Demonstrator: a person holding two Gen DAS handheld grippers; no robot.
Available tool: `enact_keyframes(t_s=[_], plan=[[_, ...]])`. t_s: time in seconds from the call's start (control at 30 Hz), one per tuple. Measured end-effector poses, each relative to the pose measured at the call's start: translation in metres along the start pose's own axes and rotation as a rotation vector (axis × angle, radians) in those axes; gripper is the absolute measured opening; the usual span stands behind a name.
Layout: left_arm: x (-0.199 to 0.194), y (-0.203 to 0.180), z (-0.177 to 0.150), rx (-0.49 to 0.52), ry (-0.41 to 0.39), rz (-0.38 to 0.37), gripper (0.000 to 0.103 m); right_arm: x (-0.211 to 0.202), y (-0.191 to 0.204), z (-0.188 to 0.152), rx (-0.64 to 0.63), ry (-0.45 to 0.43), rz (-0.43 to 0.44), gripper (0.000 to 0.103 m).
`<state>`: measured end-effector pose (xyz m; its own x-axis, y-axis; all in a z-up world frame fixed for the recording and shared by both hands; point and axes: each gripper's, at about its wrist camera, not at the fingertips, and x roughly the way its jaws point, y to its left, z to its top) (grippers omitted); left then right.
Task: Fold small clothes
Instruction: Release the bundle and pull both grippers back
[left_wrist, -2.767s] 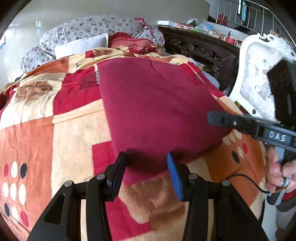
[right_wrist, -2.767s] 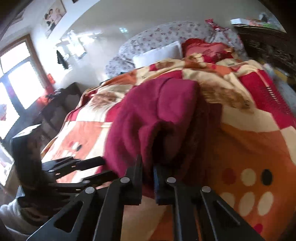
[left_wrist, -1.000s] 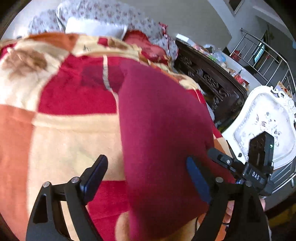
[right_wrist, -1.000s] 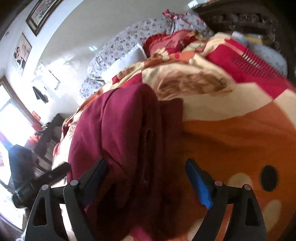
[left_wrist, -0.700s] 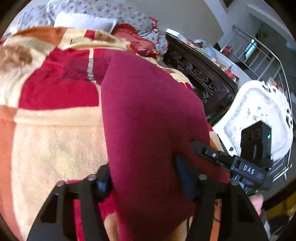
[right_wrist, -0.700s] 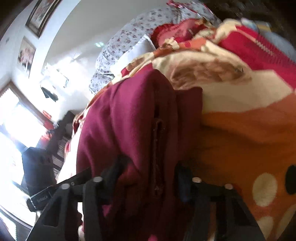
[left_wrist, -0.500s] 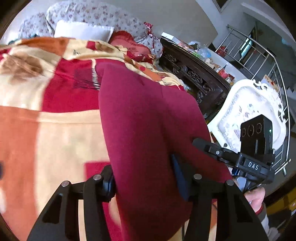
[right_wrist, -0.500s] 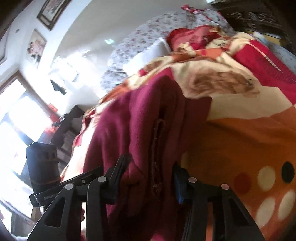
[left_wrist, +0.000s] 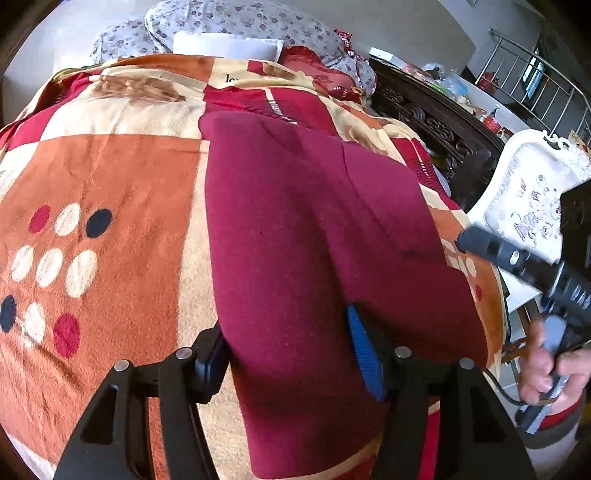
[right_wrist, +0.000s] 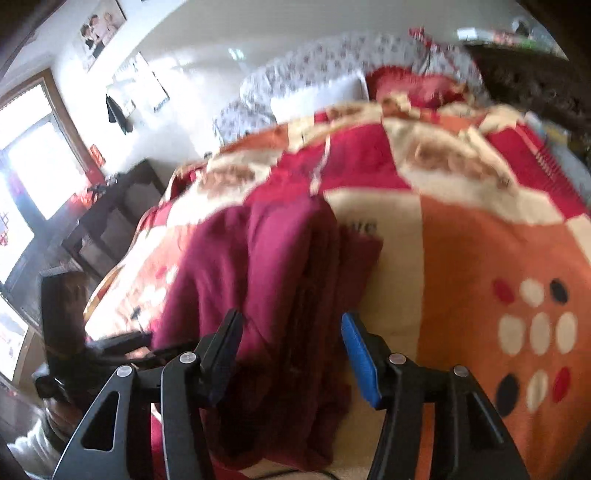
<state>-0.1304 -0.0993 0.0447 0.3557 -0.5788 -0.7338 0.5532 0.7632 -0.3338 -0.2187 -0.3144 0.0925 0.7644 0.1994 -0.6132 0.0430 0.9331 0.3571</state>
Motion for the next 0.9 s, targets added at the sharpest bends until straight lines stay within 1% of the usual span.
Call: enact_keyframes(t_s=[0.1, 0.13, 0.17, 0.2, 0.23, 0.27, 0.3, 0.33, 0.4, 0.5, 0.57, 0.6, 0.7, 0.77, 0.83, 0.9], plan=[[0.002, -0.004, -0.001, 0.011, -0.023, 0.020, 0.060, 0.017, 0.006, 0.011, -0.009, 0.001, -0.033, 0.061], [0.003, -0.003, -0.002, 0.009, -0.025, 0.021, 0.060, 0.027, 0.006, 0.016, -0.008, 0.009, -0.046, 0.056], [0.002, -0.003, -0.002, 0.006, -0.026, 0.020, 0.061, 0.041, 0.005, 0.019, -0.008, 0.023, -0.058, 0.049], [0.002, -0.002, -0.003, 0.003, -0.025, 0.017, 0.061, 0.046, 0.005, 0.019, -0.013, 0.035, -0.063, 0.024], [0.002, -0.001, -0.003, 0.001, -0.025, 0.015, 0.061, 0.054, 0.005, 0.021, -0.023, 0.042, -0.078, 0.013], [0.001, 0.000, -0.004, 0.000, -0.026, 0.014, 0.061, 0.056, 0.005, 0.021, -0.039, 0.037, -0.096, 0.012], [0.001, 0.001, -0.004, 0.001, -0.027, 0.014, 0.064, 0.055, 0.005, 0.019, -0.068, 0.029, -0.117, 0.010], [0.001, 0.001, -0.005, 0.005, -0.030, 0.022, 0.071, 0.054, 0.004, 0.016, -0.093, 0.026, -0.137, 0.010], [0.002, 0.000, -0.008, 0.018, -0.044, 0.048, 0.077, 0.058, -0.004, 0.013, -0.092, 0.037, -0.170, 0.010], [0.002, -0.004, -0.009, 0.022, -0.049, 0.072, 0.078, 0.061, -0.010, 0.008, -0.068, 0.044, -0.174, 0.010], [-0.003, -0.009, -0.011, 0.049, -0.071, 0.115, 0.078, 0.051, -0.005, 0.008, -0.063, 0.026, -0.163, 0.011], [-0.005, -0.010, -0.012, 0.058, -0.078, 0.131, 0.078, 0.044, -0.002, 0.008, -0.064, 0.023, -0.160, 0.014], [-0.016, -0.015, -0.014, 0.074, -0.098, 0.175, 0.078, 0.023, 0.013, 0.003, -0.086, 0.001, -0.176, 0.015], [-0.024, -0.018, -0.016, 0.072, -0.110, 0.194, 0.078, 0.010, 0.022, -0.004, -0.090, -0.006, -0.161, 0.022], [-0.032, -0.021, -0.018, 0.071, -0.126, 0.215, 0.078, -0.002, 0.032, -0.013, -0.091, -0.023, -0.154, 0.048], [-0.041, -0.026, -0.022, 0.079, -0.148, 0.247, 0.078, -0.012, 0.043, -0.023, -0.100, -0.042, -0.169, 0.057]])
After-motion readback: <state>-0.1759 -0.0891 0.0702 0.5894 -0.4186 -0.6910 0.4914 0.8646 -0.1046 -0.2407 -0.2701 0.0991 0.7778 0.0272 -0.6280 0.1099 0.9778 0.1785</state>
